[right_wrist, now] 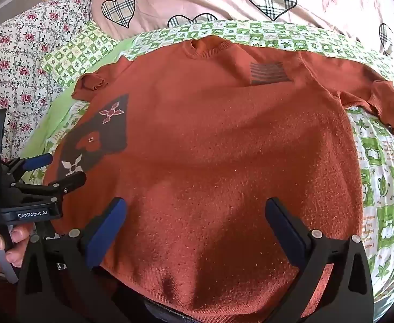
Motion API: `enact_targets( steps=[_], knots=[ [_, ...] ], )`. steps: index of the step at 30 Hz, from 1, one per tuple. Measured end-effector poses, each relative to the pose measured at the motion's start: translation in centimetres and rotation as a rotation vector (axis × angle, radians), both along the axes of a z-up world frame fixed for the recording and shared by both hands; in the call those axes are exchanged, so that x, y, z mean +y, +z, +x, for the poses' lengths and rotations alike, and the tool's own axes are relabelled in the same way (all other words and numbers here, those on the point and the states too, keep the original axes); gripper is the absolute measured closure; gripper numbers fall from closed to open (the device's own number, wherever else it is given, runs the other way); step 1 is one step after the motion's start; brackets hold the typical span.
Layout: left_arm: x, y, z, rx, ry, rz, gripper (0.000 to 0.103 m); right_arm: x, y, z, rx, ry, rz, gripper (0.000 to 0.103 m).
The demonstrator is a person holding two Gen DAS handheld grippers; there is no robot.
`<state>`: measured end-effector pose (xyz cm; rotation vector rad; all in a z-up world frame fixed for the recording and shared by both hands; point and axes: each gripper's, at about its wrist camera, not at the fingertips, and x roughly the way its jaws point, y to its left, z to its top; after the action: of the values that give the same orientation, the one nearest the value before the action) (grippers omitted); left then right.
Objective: Fold small clothes
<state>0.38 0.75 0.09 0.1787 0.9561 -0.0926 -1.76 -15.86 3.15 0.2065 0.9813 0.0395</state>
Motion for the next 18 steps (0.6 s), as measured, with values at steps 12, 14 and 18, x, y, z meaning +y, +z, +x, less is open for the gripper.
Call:
enact_targets(
  steps=[12, 14, 18],
  knots=[
    [0.05, -0.28, 0.05, 0.019, 0.000, -0.009, 0.002, 0.15, 0.13, -0.06, -0.002, 0.001, -0.008, 0.001],
    [0.12, -0.34, 0.08, 0.017, 0.000, -0.002, 0.002, 0.04, 0.24, -0.07, -0.007, -0.003, 0.005, 0.001],
    [0.10, -0.52, 0.17, 0.042, -0.002, 0.001, 0.002, -0.14, 0.20, -0.10, 0.001, -0.005, -0.006, 0.001]
  ],
)
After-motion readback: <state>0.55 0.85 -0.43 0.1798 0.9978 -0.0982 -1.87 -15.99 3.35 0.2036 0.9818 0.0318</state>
